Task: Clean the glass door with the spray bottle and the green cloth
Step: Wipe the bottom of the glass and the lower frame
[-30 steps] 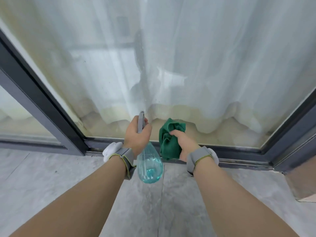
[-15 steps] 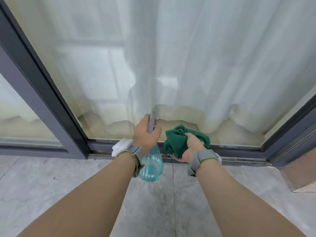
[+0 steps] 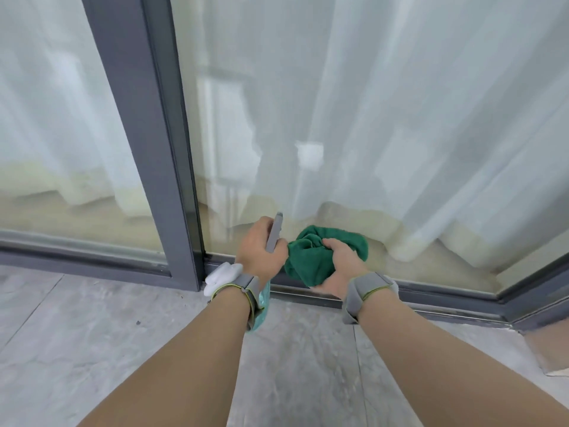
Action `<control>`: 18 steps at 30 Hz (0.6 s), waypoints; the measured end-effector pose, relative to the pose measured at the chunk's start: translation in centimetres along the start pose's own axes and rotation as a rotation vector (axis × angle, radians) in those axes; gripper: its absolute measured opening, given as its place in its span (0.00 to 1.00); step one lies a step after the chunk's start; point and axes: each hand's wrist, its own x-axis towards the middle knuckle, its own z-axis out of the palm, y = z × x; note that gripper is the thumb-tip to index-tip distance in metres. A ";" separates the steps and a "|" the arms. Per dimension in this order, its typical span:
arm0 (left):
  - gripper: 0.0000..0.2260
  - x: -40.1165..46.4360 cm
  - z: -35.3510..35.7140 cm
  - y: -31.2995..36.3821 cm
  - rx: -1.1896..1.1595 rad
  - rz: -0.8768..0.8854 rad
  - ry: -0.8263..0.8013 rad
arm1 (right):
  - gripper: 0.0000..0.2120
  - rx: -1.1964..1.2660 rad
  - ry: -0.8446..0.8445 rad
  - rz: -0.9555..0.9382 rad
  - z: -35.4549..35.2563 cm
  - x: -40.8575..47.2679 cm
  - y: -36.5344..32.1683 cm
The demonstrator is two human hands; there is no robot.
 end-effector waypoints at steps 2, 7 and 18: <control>0.02 0.0 -0.6 -0.7 -0.037 -0.040 0.022 | 0.17 -0.016 -0.027 -0.001 0.4 -0.1 -0.4; 0.02 0.8 -1.7 -1.7 -0.062 -0.128 0.039 | 0.18 -0.057 -0.195 0.082 1.2 0.0 -1.4; 0.11 2.1 -6.6 3.6 -0.207 -0.149 0.121 | 0.22 -0.016 -0.780 0.007 5.6 -2.9 -2.4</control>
